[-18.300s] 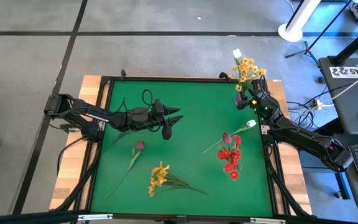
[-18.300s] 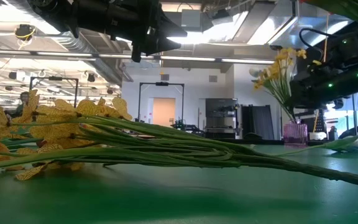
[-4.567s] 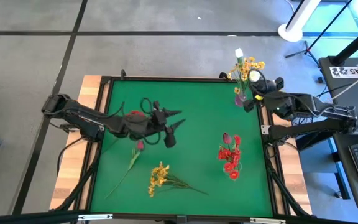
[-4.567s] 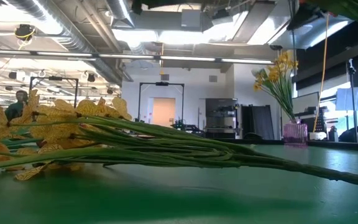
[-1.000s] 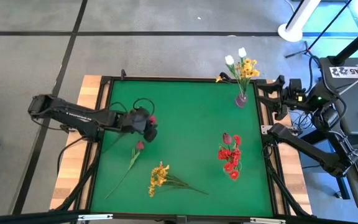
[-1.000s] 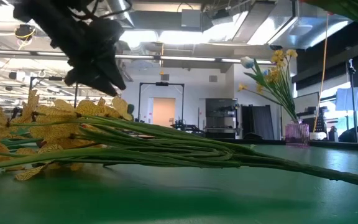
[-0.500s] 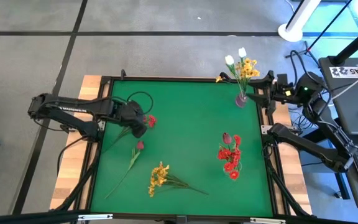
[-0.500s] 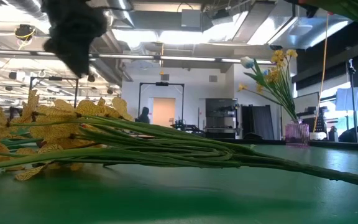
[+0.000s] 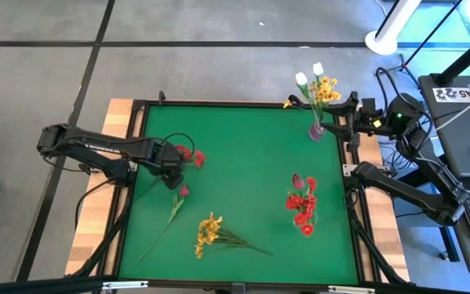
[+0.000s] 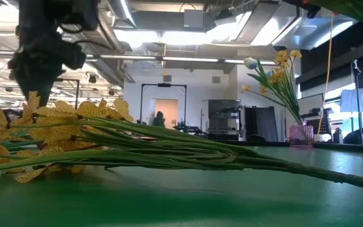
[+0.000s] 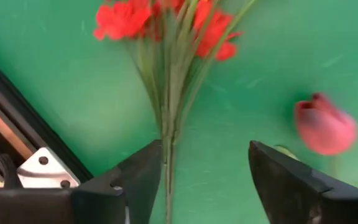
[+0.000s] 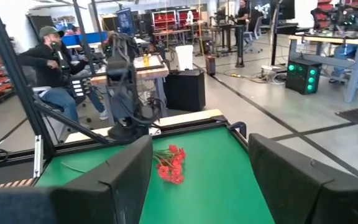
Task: Sort flowers into vase by color
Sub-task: Put the orange flowers into the transparent vase
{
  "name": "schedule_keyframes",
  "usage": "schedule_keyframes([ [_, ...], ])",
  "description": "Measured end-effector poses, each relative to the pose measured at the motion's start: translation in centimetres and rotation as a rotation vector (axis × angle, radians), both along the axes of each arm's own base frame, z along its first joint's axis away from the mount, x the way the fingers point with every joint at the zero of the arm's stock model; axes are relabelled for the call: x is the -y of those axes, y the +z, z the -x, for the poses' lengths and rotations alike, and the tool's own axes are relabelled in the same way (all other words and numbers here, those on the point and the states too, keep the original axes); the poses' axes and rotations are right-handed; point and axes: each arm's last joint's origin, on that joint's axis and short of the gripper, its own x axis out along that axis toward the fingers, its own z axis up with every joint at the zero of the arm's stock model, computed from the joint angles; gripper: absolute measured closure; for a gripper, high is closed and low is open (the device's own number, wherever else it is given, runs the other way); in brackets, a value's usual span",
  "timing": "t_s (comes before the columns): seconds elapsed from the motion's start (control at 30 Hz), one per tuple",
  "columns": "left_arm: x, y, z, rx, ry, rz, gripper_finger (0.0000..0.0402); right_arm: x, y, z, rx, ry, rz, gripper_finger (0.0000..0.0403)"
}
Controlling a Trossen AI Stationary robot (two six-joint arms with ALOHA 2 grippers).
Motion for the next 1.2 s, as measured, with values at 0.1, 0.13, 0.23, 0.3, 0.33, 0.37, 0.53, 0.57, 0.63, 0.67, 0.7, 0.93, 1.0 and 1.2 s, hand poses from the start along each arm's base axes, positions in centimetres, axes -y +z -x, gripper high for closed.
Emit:
schedule_keyframes([
  [0.1, -0.2, -1.4, 0.5, -0.022, 0.041, 0.002, 0.0143, 0.0, 0.0, 0.0, 0.001, 0.006, 0.006, 0.0142],
  [0.13, -0.3, -1.9, 0.7, -0.025, 0.056, 0.002, 0.0139, 0.0, 0.0, 0.0, 0.000, 0.006, 0.006, 0.0142],
  [0.23, -0.7, -3.3, 1.0, -0.010, 0.086, 0.016, 0.0134, 0.0, 0.0, 0.0, -0.002, 0.006, 0.012, 0.0142],
  [0.3, -0.9, -4.1, 1.1, -0.002, 0.102, 0.032, 0.0135, 0.0, 0.0, 0.0, -0.001, 0.006, 0.017, 0.0142],
  [0.33, -1.0, -4.4, 1.2, 0.001, 0.110, 0.033, 0.0136, 0.0, 0.0, 0.0, -0.002, 0.006, 0.017, 0.0142],
  [0.37, -1.2, -4.7, 1.4, -0.002, 0.119, 0.033, 0.0136, 0.0, 0.0, 0.0, -0.002, 0.006, 0.017, 0.0142],
  [0.53, -1.8, -5.8, 2.4, -0.048, 0.169, 0.033, 0.0138, 0.0, 0.0, 0.0, -0.002, 0.006, 0.014, 0.0142],
  [0.57, -1.9, -6.1, 2.6, -0.060, 0.177, 0.036, 0.0138, 0.0, 0.0, 0.0, -0.002, 0.006, 0.014, 0.0142],
  [0.63, -2.1, -6.7, 3.1, -0.073, 0.193, 0.046, 0.0141, 0.0, 0.0, 0.0, -0.003, 0.006, 0.013, 0.0142],
  [0.67, -2.1, -7.1, 3.2, -0.073, 0.200, 0.058, 0.0145, 0.0, 0.0, 0.0, -0.002, 0.006, 0.013, 0.0142],
  [0.7, -2.1, -7.2, 3.3, -0.064, 0.205, 0.068, 0.0151, 0.0, 0.0, 0.0, -0.002, 0.006, 0.013, 0.0142],
  [0.93, -2.2, -7.4, 2.9, -0.011, 0.226, 0.076, 0.0245, 0.0, 0.0, 0.0, -0.001, 0.006, 0.012, 0.0142],
  [1.0, -2.3, -7.2, 2.5, 0.015, 0.225, 0.062, 0.0289, 0.0, 0.0, 0.0, 0.001, 0.006, 0.014, 0.0142],
  [1.2, -2.9, -6.2, 1.3, 0.104, 0.236, -0.052, 0.0387, 0.0, 0.0, 0.0, 0.003, 0.005, 0.001, 0.0142],
])
